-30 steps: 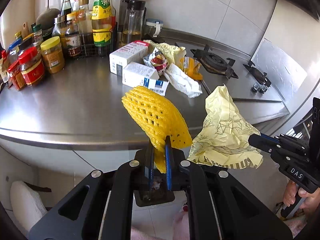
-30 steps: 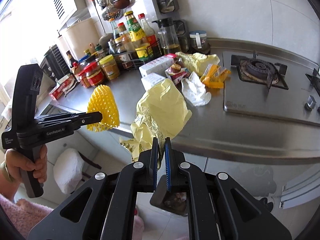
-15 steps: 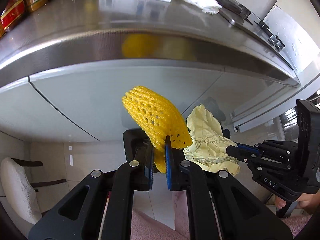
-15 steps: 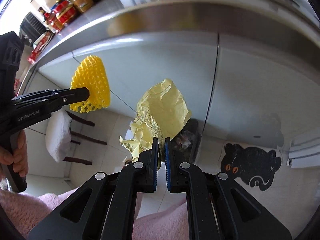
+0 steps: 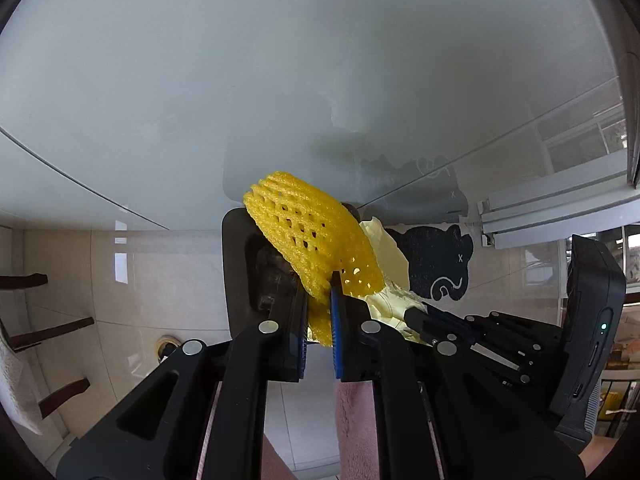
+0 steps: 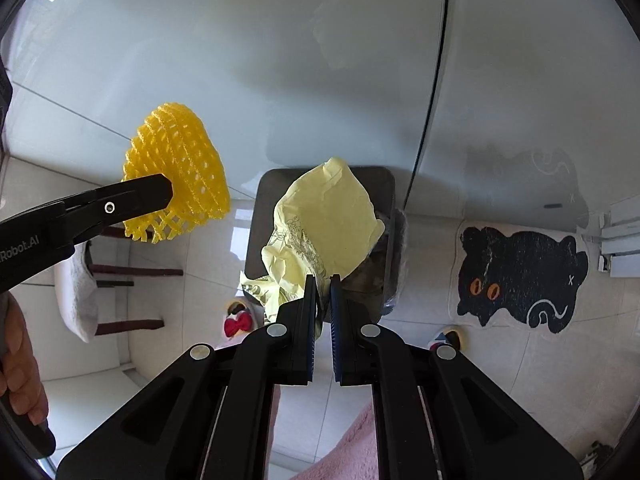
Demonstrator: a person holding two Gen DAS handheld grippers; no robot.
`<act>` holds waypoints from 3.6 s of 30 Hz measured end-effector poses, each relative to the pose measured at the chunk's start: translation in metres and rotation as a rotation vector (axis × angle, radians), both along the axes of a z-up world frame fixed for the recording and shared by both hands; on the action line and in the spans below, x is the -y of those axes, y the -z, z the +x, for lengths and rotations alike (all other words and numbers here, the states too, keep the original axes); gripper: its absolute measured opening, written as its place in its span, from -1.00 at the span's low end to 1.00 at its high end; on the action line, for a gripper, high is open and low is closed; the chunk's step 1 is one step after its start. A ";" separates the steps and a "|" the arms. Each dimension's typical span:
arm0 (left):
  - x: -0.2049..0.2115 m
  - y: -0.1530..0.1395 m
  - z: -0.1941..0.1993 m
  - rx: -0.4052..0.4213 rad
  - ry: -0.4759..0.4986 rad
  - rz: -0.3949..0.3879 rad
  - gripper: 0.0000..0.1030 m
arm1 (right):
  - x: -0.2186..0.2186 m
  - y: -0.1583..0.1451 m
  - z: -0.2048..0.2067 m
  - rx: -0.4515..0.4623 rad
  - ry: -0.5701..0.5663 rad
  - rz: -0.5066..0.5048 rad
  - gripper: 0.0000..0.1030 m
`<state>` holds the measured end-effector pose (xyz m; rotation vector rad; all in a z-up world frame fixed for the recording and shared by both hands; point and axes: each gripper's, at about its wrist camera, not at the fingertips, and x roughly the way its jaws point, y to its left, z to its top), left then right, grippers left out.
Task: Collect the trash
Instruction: 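Open both tools to drop the net and paper into the bin, then raise both open tools back up to the counter, then grasp the white medicine box with the left tool while the right tool grasps the white tissue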
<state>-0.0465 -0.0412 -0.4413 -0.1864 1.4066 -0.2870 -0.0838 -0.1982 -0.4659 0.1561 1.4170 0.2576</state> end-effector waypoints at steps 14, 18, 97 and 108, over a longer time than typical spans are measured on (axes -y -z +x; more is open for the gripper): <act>-0.009 0.057 0.026 -0.090 0.003 -0.022 -0.65 | -0.020 0.054 0.023 -0.045 -0.073 -0.012 -0.76; -0.005 0.055 0.025 -0.085 0.007 -0.017 -0.28 | -0.020 0.055 0.025 -0.048 -0.071 -0.012 -0.15; -0.015 -0.274 0.175 0.506 0.104 0.144 0.84 | 0.024 -0.280 0.182 0.517 -0.045 0.027 -0.23; -0.011 -0.272 0.168 0.522 0.132 0.108 0.42 | 0.026 -0.285 0.173 0.533 -0.038 0.012 -0.80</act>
